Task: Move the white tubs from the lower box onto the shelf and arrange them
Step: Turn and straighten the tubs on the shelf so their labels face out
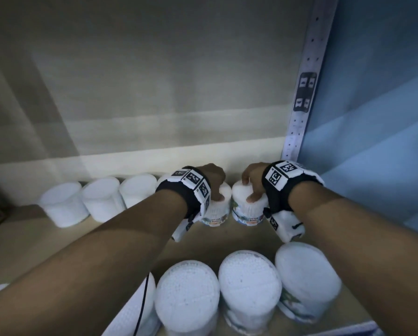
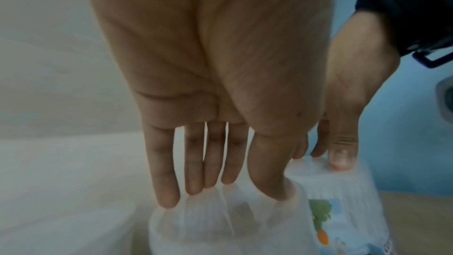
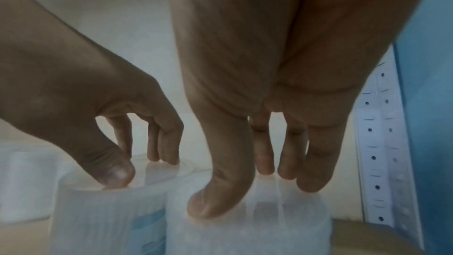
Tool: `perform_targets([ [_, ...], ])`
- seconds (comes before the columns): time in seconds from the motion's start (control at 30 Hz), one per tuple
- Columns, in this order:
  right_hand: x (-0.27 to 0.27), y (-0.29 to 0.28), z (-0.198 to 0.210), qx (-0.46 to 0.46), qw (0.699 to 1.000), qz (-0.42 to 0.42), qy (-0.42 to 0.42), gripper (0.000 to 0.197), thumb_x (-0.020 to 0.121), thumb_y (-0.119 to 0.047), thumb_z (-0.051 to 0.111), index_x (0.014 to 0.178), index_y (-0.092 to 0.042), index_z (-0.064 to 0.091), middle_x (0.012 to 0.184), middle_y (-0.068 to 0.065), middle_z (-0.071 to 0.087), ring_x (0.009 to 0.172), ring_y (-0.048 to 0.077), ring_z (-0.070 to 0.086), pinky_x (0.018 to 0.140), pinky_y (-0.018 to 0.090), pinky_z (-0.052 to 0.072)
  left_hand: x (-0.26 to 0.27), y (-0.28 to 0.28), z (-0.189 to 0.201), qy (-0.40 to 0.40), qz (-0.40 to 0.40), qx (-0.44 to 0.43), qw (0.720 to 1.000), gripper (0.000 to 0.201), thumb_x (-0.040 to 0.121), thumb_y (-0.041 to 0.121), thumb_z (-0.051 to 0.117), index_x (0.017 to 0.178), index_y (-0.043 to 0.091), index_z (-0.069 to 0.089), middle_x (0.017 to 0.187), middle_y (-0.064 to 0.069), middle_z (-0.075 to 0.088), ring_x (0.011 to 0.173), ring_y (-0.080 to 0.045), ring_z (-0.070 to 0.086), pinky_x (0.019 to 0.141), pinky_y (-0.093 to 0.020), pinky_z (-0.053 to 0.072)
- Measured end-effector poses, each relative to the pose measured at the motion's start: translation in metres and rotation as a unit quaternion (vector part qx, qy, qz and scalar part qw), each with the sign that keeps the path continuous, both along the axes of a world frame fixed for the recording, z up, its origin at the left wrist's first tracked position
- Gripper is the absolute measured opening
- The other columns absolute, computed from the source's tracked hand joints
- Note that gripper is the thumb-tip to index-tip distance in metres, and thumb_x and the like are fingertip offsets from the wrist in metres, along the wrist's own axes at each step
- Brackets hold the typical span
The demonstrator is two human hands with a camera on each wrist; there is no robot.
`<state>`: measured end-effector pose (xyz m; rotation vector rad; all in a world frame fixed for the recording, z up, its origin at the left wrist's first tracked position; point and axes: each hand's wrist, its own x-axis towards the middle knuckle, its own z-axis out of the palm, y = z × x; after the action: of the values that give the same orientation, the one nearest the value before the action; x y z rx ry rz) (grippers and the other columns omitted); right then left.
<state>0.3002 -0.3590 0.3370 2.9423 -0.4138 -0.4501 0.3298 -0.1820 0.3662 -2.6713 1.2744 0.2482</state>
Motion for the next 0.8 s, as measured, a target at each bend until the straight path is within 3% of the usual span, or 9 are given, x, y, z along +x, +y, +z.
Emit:
perform_targets([
  [0.1,-0.008,0.001,-0.011,0.019,0.999,-0.021,0.026,0.075,0.022,-0.075,0.07,0.084,-0.046,0.038,0.111,-0.01,0.06,0.09,0.018,0.063,0.084,0.034,0.055,0.007,-0.011,-0.01,-0.015,-0.008,0.043,0.999,0.052,0.058,0.057,0.073,0.092,0.018,0.064,0.094,-0.006,0.067,0.086,-0.03,0.066,0.077,-0.044,0.058],
  [0.13,-0.011,0.0,-0.013,0.012,0.999,-0.027,0.031,0.077,0.021,-0.075,0.07,0.085,-0.045,0.039,0.111,-0.009,0.06,0.091,0.02,0.063,0.084,0.035,0.055,0.013,-0.017,-0.019,-0.004,-0.013,0.066,0.998,0.056,0.054,0.058,0.074,0.092,0.019,0.065,0.093,-0.005,0.068,0.084,-0.03,0.067,0.075,-0.044,0.058],
  [0.2,-0.021,0.001,-0.012,0.001,0.999,-0.015,0.028,0.086,0.018,-0.075,0.07,0.094,-0.043,0.047,0.113,-0.007,0.06,0.093,0.022,0.064,0.085,0.037,0.055,0.016,-0.028,-0.035,0.011,-0.023,0.116,0.993,0.071,0.056,0.056,0.076,0.106,0.008,0.063,0.106,-0.013,0.067,0.091,-0.036,0.065,0.078,-0.046,0.057],
  [0.27,-0.039,0.01,-0.004,-0.004,0.999,-0.011,0.032,0.087,0.018,-0.074,0.072,0.095,-0.04,0.05,0.114,-0.006,0.062,0.092,0.021,0.064,0.086,0.037,0.055,0.001,-0.027,-0.037,0.01,-0.026,0.14,0.99,0.073,0.056,0.053,0.078,0.102,0.0,0.058,0.105,-0.018,0.065,0.088,-0.037,0.065,0.076,-0.048,0.057],
  [0.37,-0.077,0.037,0.023,0.004,0.999,-0.003,0.044,0.072,0.038,-0.06,0.082,0.098,-0.032,0.054,0.115,-0.003,0.063,0.095,0.022,0.065,0.087,0.03,0.053,-0.017,-0.021,-0.036,-0.016,-0.05,0.108,0.993,0.058,0.05,0.049,0.082,0.074,0.015,0.042,0.091,-0.013,0.066,0.07,-0.029,0.062,0.069,-0.043,0.059],
  [0.47,-0.099,0.048,0.033,0.009,0.999,0.007,0.031,0.062,0.052,-0.05,0.083,0.103,-0.028,0.054,0.112,-0.001,0.063,0.095,0.024,0.064,0.086,0.032,0.053,-0.044,-0.005,-0.023,-0.034,-0.062,0.113,0.991,0.053,0.052,0.047,0.083,0.078,0.024,0.043,0.091,-0.006,0.063,0.069,-0.024,0.055,0.071,-0.035,0.056],
  [0.6,-0.118,0.052,0.032,0.037,0.999,0.006,0.02,0.057,0.061,-0.041,0.082,0.106,-0.025,0.051,0.109,0.003,0.063,0.096,0.028,0.063,0.087,0.039,0.053,-0.068,0.006,-0.015,-0.049,-0.071,0.109,0.99,0.05,0.053,0.05,0.082,0.076,0.027,0.044,0.085,-0.002,0.06,0.08,-0.024,0.062,0.074,-0.033,0.055],
  [0.7,-0.131,0.057,0.033,0.056,0.998,0.005,0.018,0.056,0.067,-0.035,0.081,0.112,-0.022,0.05,0.116,0.005,0.061,0.101,0.028,0.062,0.087,0.039,0.052,-0.08,0.011,-0.007,-0.028,-0.076,0.103,0.991,0.045,0.058,0.049,0.081,0.067,0.023,0.045,0.067,0.005,0.047,0.071,-0.022,0.057,0.071,-0.031,0.054],
  [0.8,-0.137,0.058,0.032,0.056,0.998,-0.004,0.031,0.057,0.069,-0.036,0.08,0.114,-0.023,0.047,0.119,0.005,0.06,0.103,0.028,0.061,0.09,0.04,0.051,-0.089,0.016,-0.004,-0.015,-0.08,0.078,0.994,0.04,0.057,0.048,0.081,0.065,0.025,0.049,0.064,0.008,0.048,0.068,-0.02,0.06,0.066,-0.03,0.055],
])
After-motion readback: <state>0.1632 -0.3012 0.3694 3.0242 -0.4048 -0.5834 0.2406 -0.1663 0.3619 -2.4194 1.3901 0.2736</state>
